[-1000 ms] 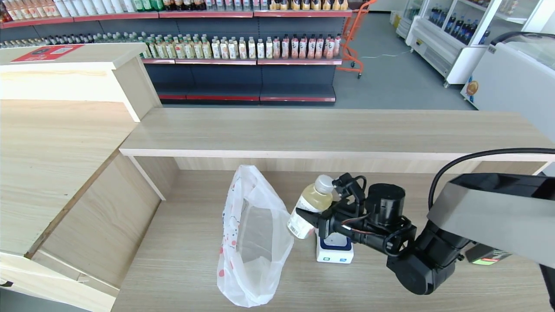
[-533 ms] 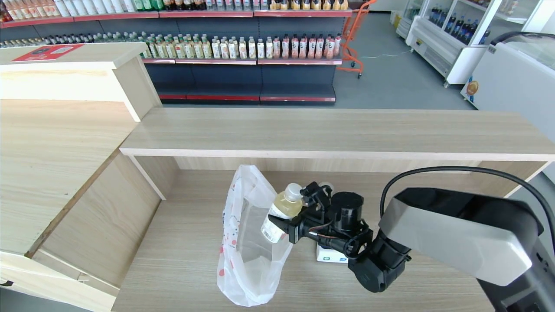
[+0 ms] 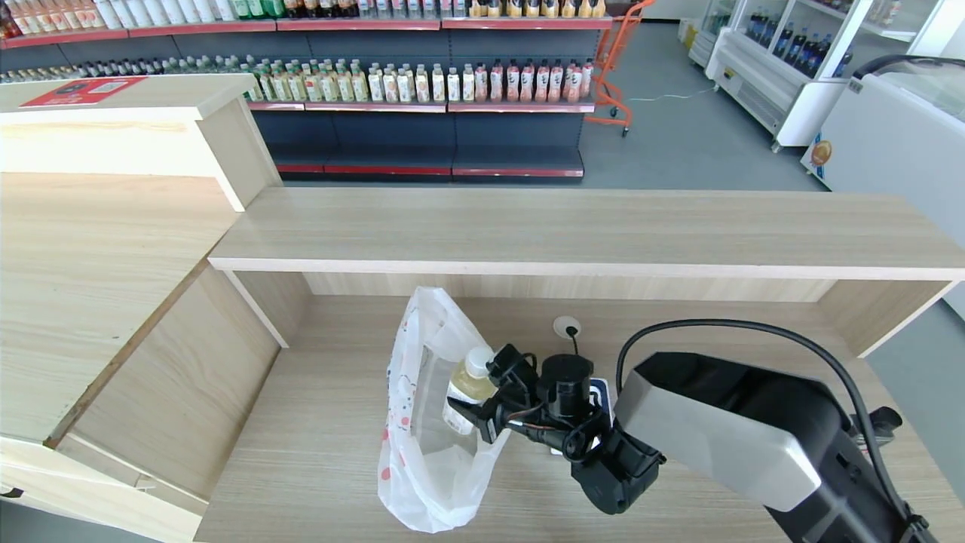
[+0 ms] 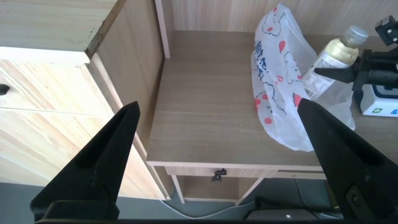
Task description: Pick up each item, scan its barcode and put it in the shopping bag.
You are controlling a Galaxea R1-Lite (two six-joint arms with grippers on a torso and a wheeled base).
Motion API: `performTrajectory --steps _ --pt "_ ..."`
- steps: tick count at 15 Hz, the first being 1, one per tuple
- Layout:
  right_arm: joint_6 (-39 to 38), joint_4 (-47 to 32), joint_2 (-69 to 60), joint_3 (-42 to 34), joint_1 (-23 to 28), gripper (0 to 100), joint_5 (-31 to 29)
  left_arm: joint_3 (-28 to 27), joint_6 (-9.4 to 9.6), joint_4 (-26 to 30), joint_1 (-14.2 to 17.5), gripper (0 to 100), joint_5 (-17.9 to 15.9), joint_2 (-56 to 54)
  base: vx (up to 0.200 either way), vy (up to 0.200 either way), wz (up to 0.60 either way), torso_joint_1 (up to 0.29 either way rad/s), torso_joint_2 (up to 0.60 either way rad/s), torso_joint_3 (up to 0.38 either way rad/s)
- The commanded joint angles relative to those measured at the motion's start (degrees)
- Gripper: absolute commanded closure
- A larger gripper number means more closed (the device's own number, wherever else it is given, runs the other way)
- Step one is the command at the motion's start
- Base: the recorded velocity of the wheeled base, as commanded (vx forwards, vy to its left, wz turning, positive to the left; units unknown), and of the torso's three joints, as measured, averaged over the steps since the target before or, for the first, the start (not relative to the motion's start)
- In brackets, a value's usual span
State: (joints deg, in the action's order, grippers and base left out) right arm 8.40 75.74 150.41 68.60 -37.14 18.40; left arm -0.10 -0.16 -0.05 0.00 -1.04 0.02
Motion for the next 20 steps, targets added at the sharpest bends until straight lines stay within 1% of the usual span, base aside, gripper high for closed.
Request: performTrajectory --steps 1,2,3,5,7,9,12,15,17,19,20 --pt "0.3 -0.1 1.3 1.0 -0.2 100 0.0 0.0 -0.02 0.0 0.0 0 0.0 0.0 0.0 0.0 0.0 0.0 0.0 0.0" --pt "0.9 0.0 1.3 1.1 -0.3 100 0.0 0.0 -0.02 0.0 0.0 0 0.0 0.0 0.0 0.0 0.0 0.0 0.0 0.0" --pt "1.5 0.0 1.3 1.1 -0.3 0 0.1 0.0 -0.02 0.0 0.0 0 0.0 0.0 0.0 0.0 0.0 0.0 0.0 0.0" --pt "1.4 0.0 0.9 1.1 -0.3 0 0.2 0.0 -0.02 0.0 0.0 0 0.0 0.0 0.0 0.0 0.0 0.0 0.0 0.0" --pt "-0.5 0.0 0.0 0.7 -0.3 0 0.2 0.0 -0.02 0.0 0.0 0 0.0 0.0 0.0 0.0 0.0 0.0 0.0 0.0" --pt "-8.0 -0.1 -3.5 -1.5 -0.8 0 0.0 0.0 -0.02 0.0 0.0 0 0.0 0.0 0.0 0.0 0.0 0.0 0.0 0.0" --pt "-17.5 -2.1 -11.4 -9.9 -0.6 0 -0.2 0.0 -0.02 0.0 0.0 0 0.0 0.0 0.0 0.0 0.0 0.0 0.0 0.0" --pt "-24.1 -2.8 -18.7 -18.1 0.8 0 -0.3 0.0 -0.02 0.0 0.0 0 0.0 0.0 0.0 0.0 0.0 0.0 0.0 0.0" --pt "-27.8 -2.7 -23.0 -21.9 2.6 0 -0.3 0.0 -0.02 0.0 0.0 0 0.0 0.0 0.0 0.0 0.0 0.0 0.0 0.0" --pt "-33.1 -3.0 -28.9 -26.2 3.1 0 -1.5 0.0 -0.02 0.0 0.0 0 0.0 0.0 0.0 0.0 0.0 0.0 0.0 0.0" --pt "-34.1 -3.5 -30.3 -27.5 3.3 0 -2.0 0.0 -0.02 0.0 0.0 0 0.0 0.0 0.0 0.0 0.0 0.0 0.0 0.0"
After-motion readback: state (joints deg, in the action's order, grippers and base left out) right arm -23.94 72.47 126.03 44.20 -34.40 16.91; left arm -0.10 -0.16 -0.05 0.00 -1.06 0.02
